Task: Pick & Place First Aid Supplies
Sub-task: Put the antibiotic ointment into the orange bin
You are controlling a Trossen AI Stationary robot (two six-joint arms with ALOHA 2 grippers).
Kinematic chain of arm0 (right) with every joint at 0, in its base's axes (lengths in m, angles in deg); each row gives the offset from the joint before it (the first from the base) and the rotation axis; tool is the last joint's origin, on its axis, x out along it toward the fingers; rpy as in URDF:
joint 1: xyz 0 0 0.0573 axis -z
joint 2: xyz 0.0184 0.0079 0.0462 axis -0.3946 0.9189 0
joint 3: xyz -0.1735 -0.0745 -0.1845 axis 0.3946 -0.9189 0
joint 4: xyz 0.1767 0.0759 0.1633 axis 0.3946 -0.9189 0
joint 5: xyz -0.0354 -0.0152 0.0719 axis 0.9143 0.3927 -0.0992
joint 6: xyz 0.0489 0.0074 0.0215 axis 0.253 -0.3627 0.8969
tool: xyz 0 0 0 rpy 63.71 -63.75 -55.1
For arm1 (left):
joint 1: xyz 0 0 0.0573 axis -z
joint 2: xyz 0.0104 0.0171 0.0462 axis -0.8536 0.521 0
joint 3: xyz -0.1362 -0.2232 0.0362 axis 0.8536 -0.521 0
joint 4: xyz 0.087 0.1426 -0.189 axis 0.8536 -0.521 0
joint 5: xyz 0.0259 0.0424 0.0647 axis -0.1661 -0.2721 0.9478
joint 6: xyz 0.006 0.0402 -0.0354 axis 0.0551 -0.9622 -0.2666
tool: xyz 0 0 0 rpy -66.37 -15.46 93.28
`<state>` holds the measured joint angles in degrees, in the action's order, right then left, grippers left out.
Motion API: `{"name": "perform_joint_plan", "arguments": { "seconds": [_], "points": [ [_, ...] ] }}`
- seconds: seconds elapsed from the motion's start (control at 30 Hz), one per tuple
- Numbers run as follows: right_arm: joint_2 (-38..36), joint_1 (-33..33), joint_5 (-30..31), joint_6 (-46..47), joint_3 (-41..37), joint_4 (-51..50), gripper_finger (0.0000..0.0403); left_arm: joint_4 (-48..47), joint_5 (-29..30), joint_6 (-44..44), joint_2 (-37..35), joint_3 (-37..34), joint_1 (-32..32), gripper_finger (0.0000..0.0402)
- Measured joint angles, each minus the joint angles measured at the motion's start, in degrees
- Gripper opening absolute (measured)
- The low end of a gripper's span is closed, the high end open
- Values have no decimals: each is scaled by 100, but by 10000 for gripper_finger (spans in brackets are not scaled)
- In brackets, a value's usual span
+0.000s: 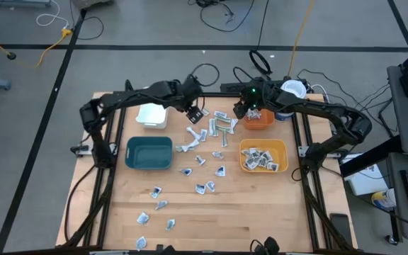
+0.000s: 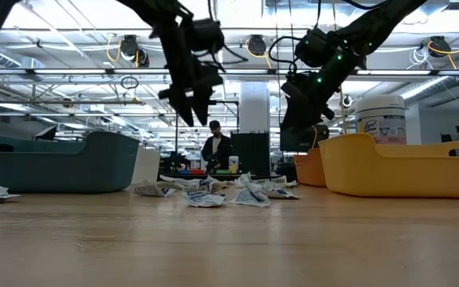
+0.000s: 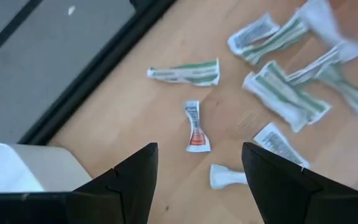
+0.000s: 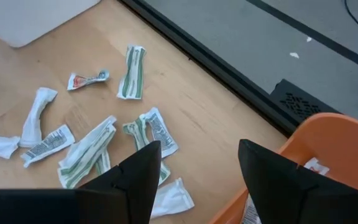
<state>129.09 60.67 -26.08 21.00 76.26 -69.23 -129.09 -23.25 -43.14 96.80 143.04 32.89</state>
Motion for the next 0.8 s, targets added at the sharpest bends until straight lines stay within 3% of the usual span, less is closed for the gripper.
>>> {"name": "perform_joint_plan", "arguments": {
  "seconds": [0.33, 0.67, 0.8],
  "points": [
    [0, -2, -25, -2, 0, 12, 206, -24, -6, 391, 938, 0, -7, 239],
    [-2, -10, -1028, -1, -1, 36, 201, 192, -142, 396, 1485, 0, -56, 239],
    [-7, -81, -1093, 81, -2, 93, 201, 526, -114, 210, 1570, 10, -120, 239]
  ]
}}
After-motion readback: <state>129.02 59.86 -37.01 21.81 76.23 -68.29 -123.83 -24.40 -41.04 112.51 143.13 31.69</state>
